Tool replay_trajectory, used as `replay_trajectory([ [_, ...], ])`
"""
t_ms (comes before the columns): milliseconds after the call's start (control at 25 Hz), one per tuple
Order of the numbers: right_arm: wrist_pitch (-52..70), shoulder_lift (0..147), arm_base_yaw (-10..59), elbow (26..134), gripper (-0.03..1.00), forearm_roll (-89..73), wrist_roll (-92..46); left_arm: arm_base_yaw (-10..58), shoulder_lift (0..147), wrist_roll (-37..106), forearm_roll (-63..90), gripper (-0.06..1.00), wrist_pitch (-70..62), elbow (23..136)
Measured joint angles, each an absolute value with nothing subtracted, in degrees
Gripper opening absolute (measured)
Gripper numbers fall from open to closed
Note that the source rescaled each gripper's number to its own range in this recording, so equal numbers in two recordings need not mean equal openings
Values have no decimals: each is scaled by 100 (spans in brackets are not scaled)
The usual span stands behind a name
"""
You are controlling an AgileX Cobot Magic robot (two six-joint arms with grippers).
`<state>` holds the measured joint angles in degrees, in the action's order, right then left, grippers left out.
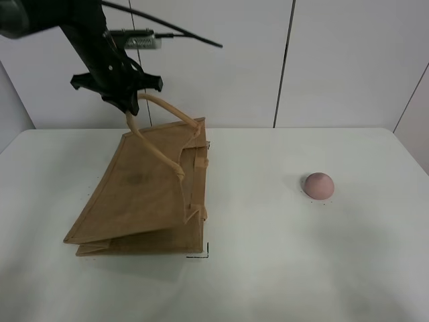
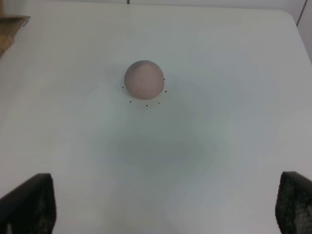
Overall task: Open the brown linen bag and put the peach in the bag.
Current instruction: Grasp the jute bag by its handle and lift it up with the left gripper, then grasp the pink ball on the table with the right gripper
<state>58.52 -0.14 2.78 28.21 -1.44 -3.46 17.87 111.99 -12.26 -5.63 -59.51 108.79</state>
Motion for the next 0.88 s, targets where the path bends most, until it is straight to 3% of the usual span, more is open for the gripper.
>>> replay_trajectory([
  [520, 5852, 184, 278, 2827, 100, -144, -346, 1787, 10246, -1040, -563, 0, -6430, 11146],
  [880, 5476, 3258, 278, 3731, 100, -319, -345, 1787, 10022, -922, -569, 0, -6466, 11146],
])
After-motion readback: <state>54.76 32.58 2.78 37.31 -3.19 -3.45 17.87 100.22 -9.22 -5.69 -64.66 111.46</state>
